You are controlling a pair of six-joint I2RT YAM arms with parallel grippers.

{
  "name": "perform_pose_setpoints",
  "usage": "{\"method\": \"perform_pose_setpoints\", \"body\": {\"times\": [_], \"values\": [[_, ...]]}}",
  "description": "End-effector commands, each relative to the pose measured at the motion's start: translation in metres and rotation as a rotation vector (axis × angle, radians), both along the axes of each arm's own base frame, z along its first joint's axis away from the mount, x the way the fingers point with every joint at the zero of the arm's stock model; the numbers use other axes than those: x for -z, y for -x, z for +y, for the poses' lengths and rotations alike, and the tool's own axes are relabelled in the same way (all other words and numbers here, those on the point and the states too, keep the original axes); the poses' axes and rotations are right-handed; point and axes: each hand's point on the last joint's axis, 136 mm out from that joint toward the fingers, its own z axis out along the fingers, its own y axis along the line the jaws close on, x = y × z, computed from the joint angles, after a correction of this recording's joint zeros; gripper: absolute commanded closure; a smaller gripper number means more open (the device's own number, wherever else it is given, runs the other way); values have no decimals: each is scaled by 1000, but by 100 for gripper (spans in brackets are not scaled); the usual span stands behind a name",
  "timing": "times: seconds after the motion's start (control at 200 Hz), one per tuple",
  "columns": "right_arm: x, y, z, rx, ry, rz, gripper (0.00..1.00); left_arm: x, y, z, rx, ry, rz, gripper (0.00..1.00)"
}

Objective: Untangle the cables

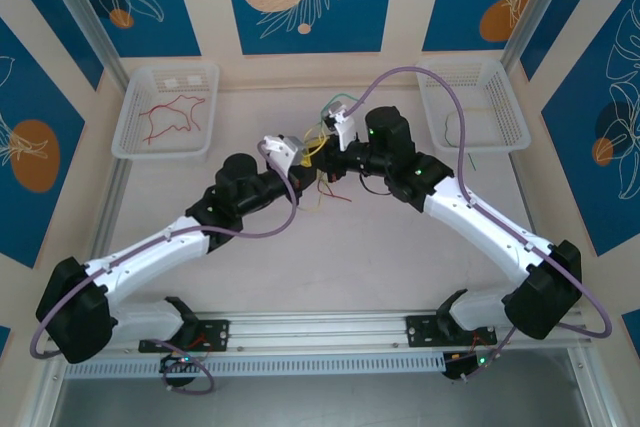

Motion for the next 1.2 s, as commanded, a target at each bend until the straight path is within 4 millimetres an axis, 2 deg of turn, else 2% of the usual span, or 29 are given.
{"method": "perform_pose_setpoints", "body": {"times": [0.0,0.115,0.235,0.375,0.57,0.7,0.875,0.99,1.1,1.195], "values": [[29,38,12,-174,123,10,100,-43,2,7,-4,101,-105,100],[30,33,0,-104,161,-20,100,-43,4,13,-11,120,-110,100],[22,28,-17,-44,145,-22,100,-43,7,18,-12,125,-118,100],[18,30,-32,-25,124,-1,100,-42,9,21,-14,114,-116,100],[33,48,-29,-102,195,-21,100,-51,10,25,0,150,-119,100],[41,60,-22,-155,225,-43,100,-61,14,20,50,176,-117,100],[51,55,-21,-148,272,-29,100,-69,23,10,138,179,-120,100],[61,45,-26,-105,331,-18,100,-70,30,8,177,176,-128,100],[68,49,-23,-134,360,-3,100,-71,32,6,194,178,-133,100],[74,42,-32,-88,389,-7,100,-76,41,6,240,203,-152,100]]}}
